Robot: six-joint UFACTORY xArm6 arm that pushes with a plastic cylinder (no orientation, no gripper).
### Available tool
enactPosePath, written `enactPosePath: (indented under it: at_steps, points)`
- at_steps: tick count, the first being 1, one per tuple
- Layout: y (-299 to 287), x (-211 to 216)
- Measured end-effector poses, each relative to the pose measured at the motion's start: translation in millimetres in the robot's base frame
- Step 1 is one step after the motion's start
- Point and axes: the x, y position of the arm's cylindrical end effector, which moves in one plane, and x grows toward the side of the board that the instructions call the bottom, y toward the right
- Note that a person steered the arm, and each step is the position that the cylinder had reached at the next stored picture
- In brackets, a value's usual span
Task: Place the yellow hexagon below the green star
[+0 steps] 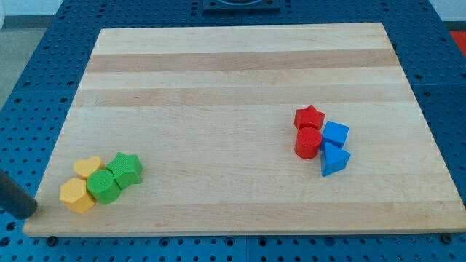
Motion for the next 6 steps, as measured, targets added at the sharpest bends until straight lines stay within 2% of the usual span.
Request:
enactPosePath:
  at_steps: [1,3,4,6]
  points:
    - [38,0]
    - [49,-3]
    - [89,-26]
    - [106,-28]
